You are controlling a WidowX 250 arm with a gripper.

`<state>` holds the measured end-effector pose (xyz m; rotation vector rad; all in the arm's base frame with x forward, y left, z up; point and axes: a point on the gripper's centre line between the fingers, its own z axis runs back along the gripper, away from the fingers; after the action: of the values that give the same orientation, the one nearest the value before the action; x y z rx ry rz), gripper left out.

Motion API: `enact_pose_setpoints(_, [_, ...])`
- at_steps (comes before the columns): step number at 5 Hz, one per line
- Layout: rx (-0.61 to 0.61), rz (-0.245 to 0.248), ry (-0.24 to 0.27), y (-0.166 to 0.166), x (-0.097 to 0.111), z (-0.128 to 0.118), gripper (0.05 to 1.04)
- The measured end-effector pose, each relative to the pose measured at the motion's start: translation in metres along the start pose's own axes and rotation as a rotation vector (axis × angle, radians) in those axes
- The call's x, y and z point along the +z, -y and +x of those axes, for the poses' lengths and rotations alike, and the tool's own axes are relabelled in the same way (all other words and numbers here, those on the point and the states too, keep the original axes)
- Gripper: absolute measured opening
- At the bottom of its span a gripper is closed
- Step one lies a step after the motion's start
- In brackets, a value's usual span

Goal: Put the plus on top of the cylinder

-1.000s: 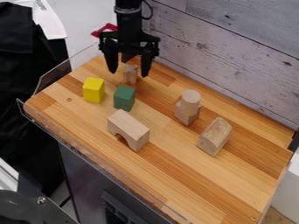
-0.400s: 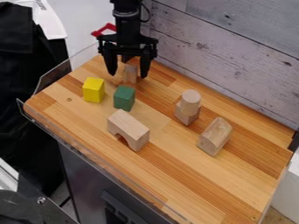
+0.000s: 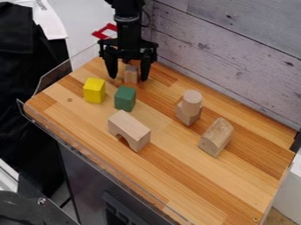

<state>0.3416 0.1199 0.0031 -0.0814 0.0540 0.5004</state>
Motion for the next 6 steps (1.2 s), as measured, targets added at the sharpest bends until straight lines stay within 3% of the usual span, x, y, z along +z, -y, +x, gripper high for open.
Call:
enact_pose_setpoints(1, [0.003, 0.002, 0.002, -0.001, -0.003, 0.004, 0.917])
enact_pose_setpoints(2, [0.015, 0.004, 0.008, -0.002, -0.003, 0.005, 0.626])
enact_pose_setpoints(3, [0.017, 0.004, 0.017, -0.002, -0.003, 0.006, 0.449])
enact_pose_setpoints(4, [0.013, 0.003, 0.004, -0.002, -0.002, -0.004, 0.449])
enact_pose_setpoints(6, [-0.062, 0.046, -0.010, 0.000, 0.050, -0.032, 0.449])
